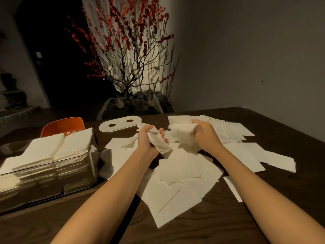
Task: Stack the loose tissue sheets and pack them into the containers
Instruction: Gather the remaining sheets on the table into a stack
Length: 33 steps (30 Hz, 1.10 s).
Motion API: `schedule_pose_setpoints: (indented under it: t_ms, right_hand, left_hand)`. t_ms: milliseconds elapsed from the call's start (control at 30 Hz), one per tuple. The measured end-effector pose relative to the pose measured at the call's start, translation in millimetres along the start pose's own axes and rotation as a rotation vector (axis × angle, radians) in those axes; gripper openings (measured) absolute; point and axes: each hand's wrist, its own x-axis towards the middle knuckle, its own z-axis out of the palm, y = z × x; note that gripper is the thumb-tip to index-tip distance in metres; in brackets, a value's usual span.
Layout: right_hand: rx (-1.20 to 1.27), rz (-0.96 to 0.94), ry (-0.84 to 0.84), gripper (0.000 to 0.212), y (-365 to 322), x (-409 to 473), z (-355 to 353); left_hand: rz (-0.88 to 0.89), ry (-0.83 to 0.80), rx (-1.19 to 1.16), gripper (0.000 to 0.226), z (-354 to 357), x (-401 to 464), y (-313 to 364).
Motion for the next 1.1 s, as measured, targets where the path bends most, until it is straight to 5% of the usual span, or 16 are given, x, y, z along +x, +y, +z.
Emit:
schedule_pose_setpoints:
  t_ms: [333,500,667,867,1000,1100]
  right_hand:
    - [0.674,0.272,-0.246,0.009,-12.1,-8.5,-7.2]
    - [0.502,0.291,-0.26,0.036,-16.0,-10.5,4.6]
    - [0.4,0.345,-0.209,0.038,-17.4,-8.4,4.1]
    - [0.377,0.429,-0.171,0.026,-20.7,-4.1,6.8]
    - [0.304,0.444,-0.15,0.028,-22.1,-0.8,11.0]
    - [0.242,0.379,-0.073,0.021,-15.8,-2.2,11.0]
  left_hand:
    - [-0.102,-0.129,0.17,0.038,7.4,-3.3,-10.2]
    - [-0.091,-0.241,0.199,0.032,15.0,-6.1,-17.4]
    - [-0.176,-0.249,0.138,0.063,18.3,-5.6,-18.0]
    - [-0.175,-0.244,0.272,0.026,22.5,-13.2,-16.5]
    - [-0.195,-0.205,0.232,0.037,23.5,-16.2,-18.4]
    - [-0.194,-0.181,0.219,0.026,24.1,-19.1,-17.4]
